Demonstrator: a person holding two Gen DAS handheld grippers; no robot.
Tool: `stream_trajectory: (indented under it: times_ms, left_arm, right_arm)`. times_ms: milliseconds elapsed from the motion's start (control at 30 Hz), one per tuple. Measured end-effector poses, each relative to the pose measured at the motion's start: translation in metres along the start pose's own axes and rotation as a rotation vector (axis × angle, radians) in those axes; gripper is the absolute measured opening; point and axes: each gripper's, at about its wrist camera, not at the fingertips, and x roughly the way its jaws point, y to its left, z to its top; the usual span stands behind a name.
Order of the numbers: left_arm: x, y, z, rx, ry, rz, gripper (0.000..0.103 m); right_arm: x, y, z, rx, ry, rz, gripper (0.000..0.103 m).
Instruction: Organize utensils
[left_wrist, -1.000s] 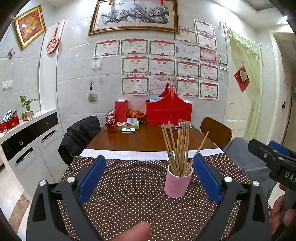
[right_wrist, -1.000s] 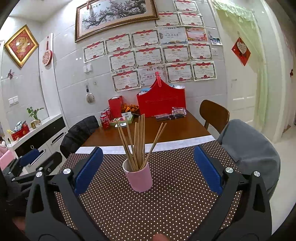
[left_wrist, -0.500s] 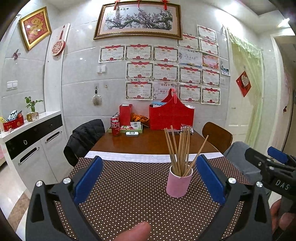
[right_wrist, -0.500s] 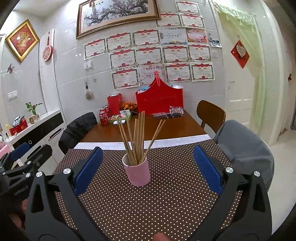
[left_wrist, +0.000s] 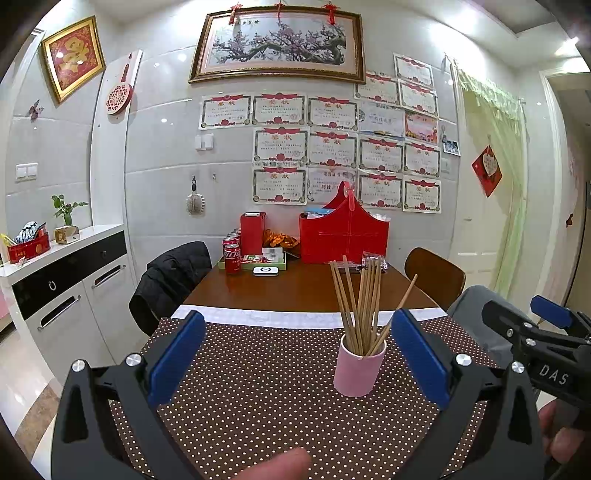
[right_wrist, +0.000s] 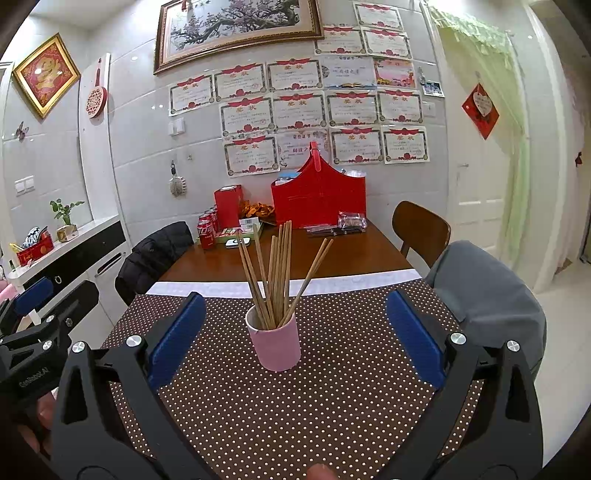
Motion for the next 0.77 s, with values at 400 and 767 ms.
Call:
stream_trajectory:
  times_ms: [400, 767]
  left_arm:
    - [-0.003, 0.006, 0.000, -0.029, -0.002, -0.011, 0.099]
    - [-0.017, -0.002, 0.005, 0.004, -0.043, -0.004, 0.099]
  right_arm:
    - [0.000, 0.000, 0.000, 0.002, 0.001, 0.001, 0.097]
    - [-0.004, 0.001, 0.001, 0.000, -0.007, 0.006, 0.097]
